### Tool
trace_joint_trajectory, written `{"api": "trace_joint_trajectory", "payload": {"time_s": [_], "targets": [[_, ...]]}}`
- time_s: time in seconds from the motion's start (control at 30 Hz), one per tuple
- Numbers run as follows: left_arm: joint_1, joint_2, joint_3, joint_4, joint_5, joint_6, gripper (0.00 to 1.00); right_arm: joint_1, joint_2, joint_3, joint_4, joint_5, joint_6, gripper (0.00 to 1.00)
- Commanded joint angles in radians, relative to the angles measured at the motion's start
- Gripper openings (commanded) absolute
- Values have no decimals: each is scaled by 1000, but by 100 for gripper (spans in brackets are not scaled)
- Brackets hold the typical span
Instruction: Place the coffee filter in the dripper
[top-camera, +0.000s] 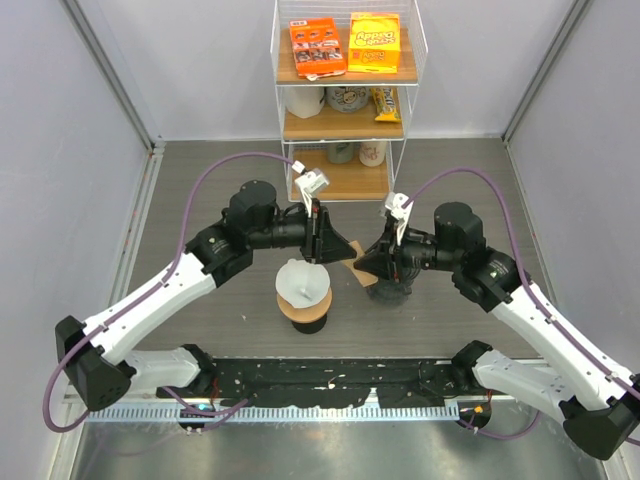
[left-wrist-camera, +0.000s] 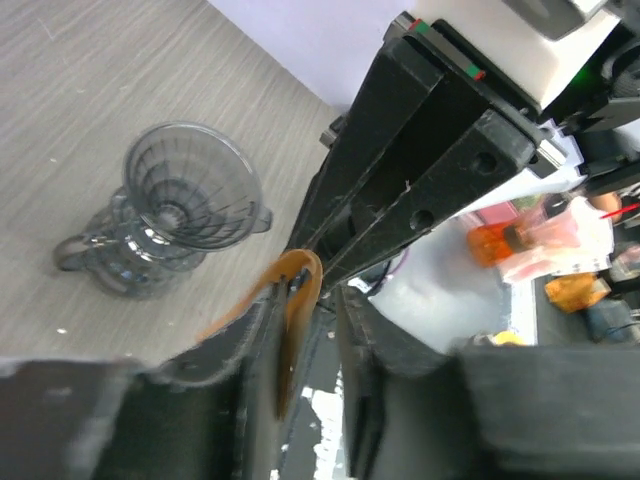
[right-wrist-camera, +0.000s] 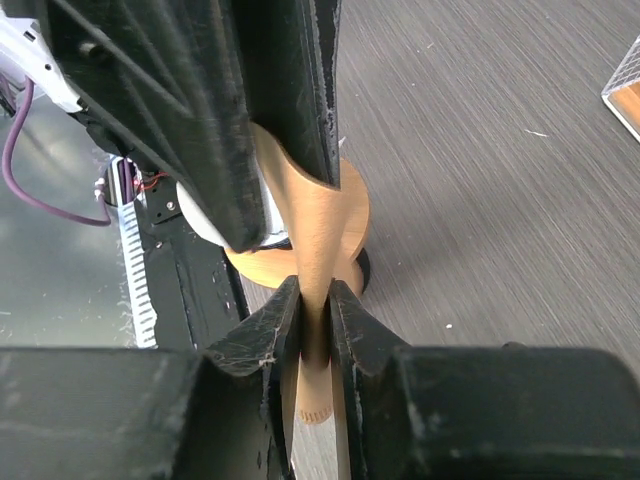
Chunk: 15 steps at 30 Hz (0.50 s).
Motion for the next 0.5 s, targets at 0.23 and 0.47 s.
{"api": "trace_joint_trajectory", "payload": {"time_s": [0.23, 0.47], "targets": [[-6, -27, 48, -51, -136, 63, 0, 11, -47, 20, 29, 125, 40, 74], [-6, -80, 50, -106, -104, 296, 0, 10, -211, -89, 52, 478, 257, 95]]}}
